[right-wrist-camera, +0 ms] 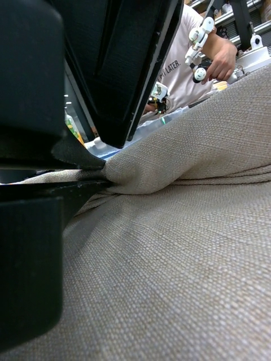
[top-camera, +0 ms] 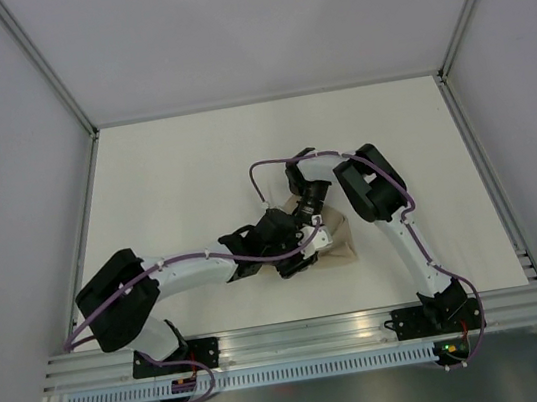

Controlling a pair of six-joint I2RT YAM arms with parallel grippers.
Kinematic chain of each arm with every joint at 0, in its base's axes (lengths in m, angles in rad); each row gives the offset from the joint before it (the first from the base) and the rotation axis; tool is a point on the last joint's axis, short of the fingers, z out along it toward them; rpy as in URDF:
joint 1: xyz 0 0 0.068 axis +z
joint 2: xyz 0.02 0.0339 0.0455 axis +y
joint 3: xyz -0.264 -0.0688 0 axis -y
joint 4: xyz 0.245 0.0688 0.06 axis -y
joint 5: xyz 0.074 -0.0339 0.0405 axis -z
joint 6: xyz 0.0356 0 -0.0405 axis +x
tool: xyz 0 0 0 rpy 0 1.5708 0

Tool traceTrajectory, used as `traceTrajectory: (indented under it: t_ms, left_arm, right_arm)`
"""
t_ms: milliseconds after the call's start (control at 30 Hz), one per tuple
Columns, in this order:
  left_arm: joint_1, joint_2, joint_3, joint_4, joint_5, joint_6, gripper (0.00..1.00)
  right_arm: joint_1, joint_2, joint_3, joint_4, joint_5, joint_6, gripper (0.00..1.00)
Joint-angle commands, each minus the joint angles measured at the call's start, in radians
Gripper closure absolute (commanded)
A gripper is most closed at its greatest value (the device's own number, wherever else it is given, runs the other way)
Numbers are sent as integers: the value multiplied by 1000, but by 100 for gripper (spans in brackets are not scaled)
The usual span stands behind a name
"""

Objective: Fold the napkin, place the utensils inside, and roll it up
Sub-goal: Roll the napkin with the utensil

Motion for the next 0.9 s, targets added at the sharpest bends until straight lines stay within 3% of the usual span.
traceTrajectory:
  t_ms: [0,667,867]
  left_arm:
    - [25,10,-1,95,53,-4,51]
    - [103,110,-19,134,190,-101,58]
    - [127,147,-5,118,214,-113,78]
  right_arm:
    - [-3,73,-8,226,218,-43,99]
    - [-8,97,26,218,221,-10,100]
    - [-12,96,35,221,219,10,100]
